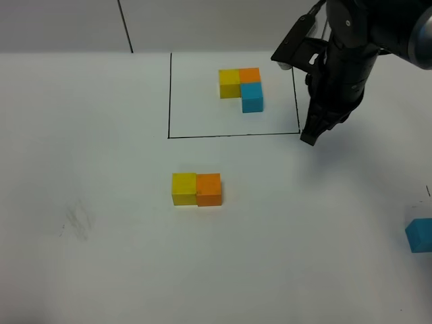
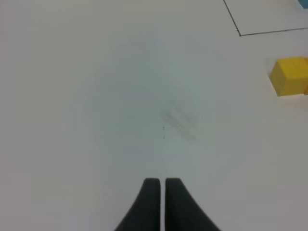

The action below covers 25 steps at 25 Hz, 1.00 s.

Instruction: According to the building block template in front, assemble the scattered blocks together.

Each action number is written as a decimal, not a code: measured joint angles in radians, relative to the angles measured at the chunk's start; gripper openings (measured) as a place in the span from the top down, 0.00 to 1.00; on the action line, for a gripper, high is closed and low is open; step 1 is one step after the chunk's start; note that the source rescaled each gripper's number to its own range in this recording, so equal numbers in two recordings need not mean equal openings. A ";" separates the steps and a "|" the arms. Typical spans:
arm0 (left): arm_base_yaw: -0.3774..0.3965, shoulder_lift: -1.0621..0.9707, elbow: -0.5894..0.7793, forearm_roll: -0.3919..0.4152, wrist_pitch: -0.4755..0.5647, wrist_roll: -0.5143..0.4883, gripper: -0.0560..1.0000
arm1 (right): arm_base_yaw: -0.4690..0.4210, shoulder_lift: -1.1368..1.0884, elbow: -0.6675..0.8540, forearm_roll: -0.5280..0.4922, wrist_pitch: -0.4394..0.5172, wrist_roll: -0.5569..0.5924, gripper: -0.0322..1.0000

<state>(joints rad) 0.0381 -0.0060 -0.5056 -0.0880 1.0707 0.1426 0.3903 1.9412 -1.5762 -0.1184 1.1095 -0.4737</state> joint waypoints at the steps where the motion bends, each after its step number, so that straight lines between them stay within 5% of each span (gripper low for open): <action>1: 0.000 0.000 0.000 0.000 0.000 0.000 0.94 | -0.011 -0.008 0.007 -0.005 0.006 0.009 0.96; 10: 0.000 0.000 0.000 0.000 0.000 0.000 0.94 | -0.130 -0.200 0.297 -0.038 -0.108 0.091 0.96; 25: 0.000 0.000 0.000 0.000 0.000 0.001 0.94 | -0.320 -0.515 0.772 -0.067 -0.258 0.392 0.95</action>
<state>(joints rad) 0.0381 -0.0060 -0.5056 -0.0880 1.0707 0.1434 0.0702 1.4266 -0.8038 -0.1859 0.8512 -0.0818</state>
